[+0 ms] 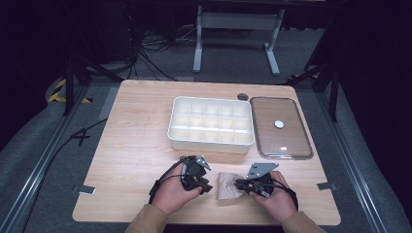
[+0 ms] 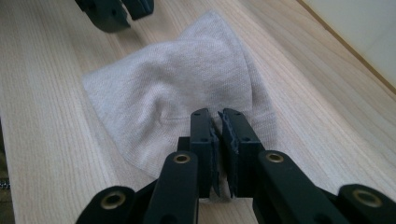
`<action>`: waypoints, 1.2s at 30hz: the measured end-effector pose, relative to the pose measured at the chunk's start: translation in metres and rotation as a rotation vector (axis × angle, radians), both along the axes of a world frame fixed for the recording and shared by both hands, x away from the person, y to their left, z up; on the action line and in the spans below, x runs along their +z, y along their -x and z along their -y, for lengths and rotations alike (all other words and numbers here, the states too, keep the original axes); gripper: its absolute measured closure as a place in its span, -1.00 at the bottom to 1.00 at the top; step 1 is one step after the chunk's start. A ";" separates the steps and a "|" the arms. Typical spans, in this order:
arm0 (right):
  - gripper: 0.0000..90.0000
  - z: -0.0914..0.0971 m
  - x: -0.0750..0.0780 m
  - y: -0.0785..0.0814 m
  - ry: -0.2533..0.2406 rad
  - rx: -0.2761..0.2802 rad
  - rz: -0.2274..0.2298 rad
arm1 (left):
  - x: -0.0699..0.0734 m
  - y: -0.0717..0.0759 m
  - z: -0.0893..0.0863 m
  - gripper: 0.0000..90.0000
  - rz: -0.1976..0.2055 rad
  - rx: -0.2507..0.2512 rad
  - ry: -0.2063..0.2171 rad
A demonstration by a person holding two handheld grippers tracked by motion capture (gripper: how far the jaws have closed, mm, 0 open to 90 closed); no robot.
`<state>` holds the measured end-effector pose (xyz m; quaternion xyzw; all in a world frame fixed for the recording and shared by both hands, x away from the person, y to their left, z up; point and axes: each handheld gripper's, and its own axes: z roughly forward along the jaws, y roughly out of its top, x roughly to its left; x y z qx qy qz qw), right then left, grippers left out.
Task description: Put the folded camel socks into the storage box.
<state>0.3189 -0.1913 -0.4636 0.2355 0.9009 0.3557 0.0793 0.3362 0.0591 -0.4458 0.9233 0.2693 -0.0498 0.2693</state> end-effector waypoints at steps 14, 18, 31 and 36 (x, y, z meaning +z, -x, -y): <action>0.99 -0.001 0.004 0.009 -0.045 0.007 0.076 | -0.007 -0.002 0.020 0.95 0.029 -0.080 -0.083; 0.99 -0.005 0.002 0.010 -0.036 0.024 0.053 | -0.007 -0.001 0.023 0.94 0.031 -0.086 -0.082; 0.98 -0.004 -0.004 0.008 -0.031 0.025 0.033 | -0.004 -0.002 0.031 0.69 0.066 -0.110 -0.016; 0.98 -0.008 -0.002 0.011 -0.015 0.053 0.040 | 0.000 0.000 0.033 0.66 0.081 -0.119 0.000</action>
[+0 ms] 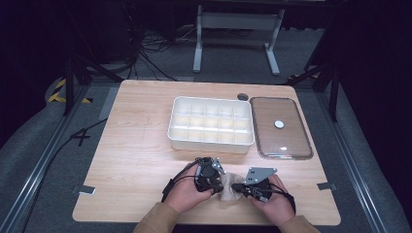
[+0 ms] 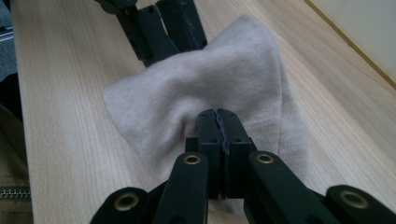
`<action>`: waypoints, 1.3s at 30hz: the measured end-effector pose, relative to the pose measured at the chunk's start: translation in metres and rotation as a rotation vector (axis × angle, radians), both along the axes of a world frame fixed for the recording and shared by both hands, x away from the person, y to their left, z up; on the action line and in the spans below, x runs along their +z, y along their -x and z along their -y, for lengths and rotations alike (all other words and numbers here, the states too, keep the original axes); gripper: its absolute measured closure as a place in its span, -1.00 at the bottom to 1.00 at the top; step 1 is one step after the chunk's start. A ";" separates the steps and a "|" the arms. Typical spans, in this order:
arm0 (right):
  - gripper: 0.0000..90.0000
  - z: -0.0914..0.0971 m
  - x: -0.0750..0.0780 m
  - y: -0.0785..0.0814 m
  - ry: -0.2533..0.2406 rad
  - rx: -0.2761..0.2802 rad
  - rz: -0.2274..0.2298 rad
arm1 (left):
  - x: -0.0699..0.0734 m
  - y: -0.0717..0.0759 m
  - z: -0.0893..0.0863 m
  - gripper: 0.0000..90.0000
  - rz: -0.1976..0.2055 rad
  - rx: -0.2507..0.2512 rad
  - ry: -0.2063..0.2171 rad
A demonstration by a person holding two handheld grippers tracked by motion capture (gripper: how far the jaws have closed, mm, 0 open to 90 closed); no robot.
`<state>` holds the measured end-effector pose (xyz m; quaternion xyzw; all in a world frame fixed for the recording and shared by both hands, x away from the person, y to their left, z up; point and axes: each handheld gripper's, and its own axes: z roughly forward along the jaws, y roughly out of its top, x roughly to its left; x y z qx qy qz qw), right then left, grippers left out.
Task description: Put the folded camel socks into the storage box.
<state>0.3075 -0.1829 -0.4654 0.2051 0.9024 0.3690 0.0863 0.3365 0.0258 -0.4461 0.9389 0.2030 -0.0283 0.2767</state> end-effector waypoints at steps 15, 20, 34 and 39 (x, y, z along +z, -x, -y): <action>0.97 -0.008 -0.003 0.004 -0.033 0.017 -0.004 | 0.004 0.004 0.002 0.57 0.034 -0.031 0.001; 0.91 -0.006 0.000 0.004 -0.042 0.020 -0.003 | 0.007 0.004 -0.002 0.52 0.040 -0.027 0.004; 0.92 0.027 0.020 0.003 -0.013 -0.058 -0.026 | 0.012 0.003 -0.008 0.51 0.052 -0.011 0.022; 0.96 0.026 0.010 0.001 0.022 -0.062 -0.050 | 0.014 0.004 -0.007 0.52 0.058 -0.014 0.033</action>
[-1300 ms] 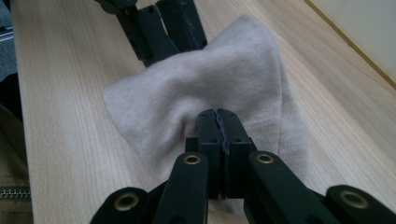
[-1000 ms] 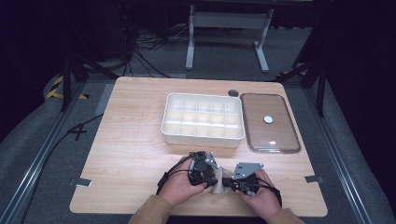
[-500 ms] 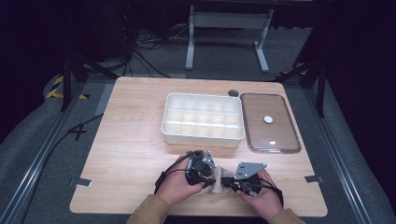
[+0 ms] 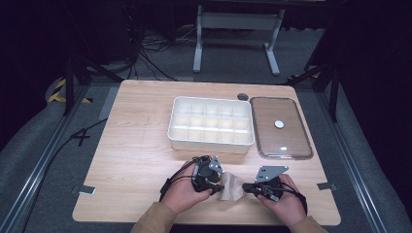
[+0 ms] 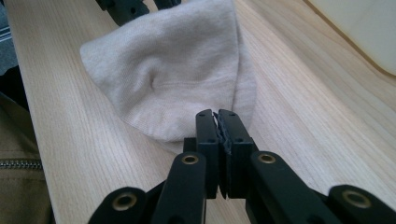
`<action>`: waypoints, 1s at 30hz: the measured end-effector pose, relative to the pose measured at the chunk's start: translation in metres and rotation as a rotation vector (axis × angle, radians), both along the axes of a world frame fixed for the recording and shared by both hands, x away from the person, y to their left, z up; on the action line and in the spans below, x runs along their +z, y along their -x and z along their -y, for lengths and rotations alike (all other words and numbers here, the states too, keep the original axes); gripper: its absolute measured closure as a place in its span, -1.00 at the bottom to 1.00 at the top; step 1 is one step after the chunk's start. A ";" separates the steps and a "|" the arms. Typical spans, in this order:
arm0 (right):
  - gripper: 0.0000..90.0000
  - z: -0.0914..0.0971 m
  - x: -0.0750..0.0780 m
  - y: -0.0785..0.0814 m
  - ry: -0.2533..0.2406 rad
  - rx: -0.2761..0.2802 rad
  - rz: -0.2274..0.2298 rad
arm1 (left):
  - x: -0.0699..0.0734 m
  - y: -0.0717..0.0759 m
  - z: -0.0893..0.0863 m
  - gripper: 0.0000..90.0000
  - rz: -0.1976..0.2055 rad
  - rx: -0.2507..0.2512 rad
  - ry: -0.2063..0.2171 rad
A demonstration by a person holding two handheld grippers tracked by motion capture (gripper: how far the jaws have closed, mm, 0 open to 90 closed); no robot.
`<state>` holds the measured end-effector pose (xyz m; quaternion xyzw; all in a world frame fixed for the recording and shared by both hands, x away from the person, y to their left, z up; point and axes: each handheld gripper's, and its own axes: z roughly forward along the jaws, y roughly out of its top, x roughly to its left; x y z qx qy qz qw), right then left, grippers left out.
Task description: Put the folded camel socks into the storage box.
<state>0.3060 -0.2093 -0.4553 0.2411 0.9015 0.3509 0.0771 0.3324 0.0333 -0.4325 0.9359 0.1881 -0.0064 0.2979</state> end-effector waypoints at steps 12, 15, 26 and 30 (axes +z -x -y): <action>0.97 -0.016 -0.009 0.002 -0.023 0.037 -0.007 | 0.000 0.003 0.006 0.56 0.019 -0.020 0.018; 0.97 -0.016 -0.011 0.001 -0.039 0.038 -0.012 | 0.000 0.004 0.010 0.56 0.027 -0.032 0.017; 0.96 -0.016 -0.015 -0.002 -0.074 0.044 -0.017 | -0.007 0.006 0.020 0.55 0.013 -0.053 0.017; 0.96 -0.016 -0.016 -0.003 -0.082 0.045 -0.015 | -0.008 0.006 0.022 0.55 0.008 -0.050 0.016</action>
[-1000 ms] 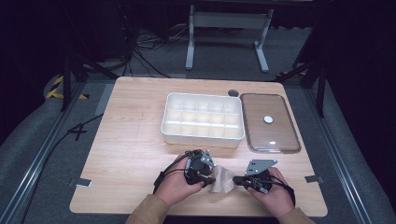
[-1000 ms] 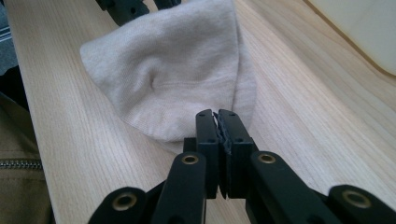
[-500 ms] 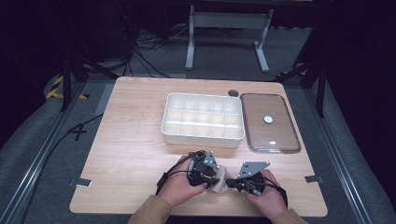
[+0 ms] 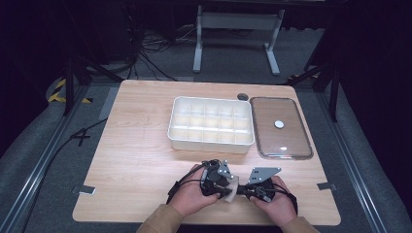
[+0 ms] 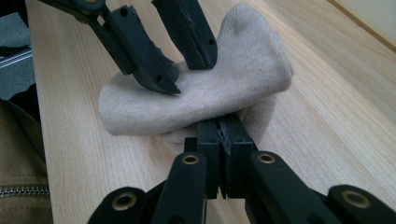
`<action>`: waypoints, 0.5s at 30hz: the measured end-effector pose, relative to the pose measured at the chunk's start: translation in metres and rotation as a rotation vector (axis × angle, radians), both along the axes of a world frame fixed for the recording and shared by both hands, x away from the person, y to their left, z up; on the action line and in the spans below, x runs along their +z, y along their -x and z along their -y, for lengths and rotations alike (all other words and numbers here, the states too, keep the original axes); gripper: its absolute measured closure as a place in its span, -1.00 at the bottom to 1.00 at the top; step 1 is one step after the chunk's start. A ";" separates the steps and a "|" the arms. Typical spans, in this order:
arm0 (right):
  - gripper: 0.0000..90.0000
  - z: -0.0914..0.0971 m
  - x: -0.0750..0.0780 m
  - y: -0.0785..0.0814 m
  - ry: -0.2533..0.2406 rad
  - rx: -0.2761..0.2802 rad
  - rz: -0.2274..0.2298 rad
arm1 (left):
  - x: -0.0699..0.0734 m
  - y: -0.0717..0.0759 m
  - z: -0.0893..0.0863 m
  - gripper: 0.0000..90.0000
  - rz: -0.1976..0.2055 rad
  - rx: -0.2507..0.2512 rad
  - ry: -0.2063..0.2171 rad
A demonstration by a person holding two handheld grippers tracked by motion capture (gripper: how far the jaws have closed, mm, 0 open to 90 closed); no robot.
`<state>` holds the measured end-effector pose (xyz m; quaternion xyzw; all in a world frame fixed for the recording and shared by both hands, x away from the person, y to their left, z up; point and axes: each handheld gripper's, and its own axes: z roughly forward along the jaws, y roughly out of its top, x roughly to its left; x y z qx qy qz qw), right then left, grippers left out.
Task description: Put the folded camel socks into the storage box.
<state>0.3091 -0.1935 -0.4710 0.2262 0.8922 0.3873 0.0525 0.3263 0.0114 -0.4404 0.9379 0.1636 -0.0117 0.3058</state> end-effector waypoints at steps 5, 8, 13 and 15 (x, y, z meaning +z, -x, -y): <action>0.95 0.001 0.000 0.000 -0.001 0.003 -0.003 | -0.003 0.000 0.001 0.55 -0.020 0.013 0.005; 0.92 0.002 0.002 0.001 0.005 0.003 -0.010 | -0.003 0.000 0.001 0.55 -0.019 0.012 -0.003; 0.94 0.009 0.014 0.004 0.009 -0.010 0.005 | -0.003 -0.001 0.000 0.55 -0.022 0.021 -0.002; 0.95 0.011 0.020 0.005 -0.005 -0.019 0.017 | -0.003 -0.001 0.000 0.55 -0.020 0.025 -0.002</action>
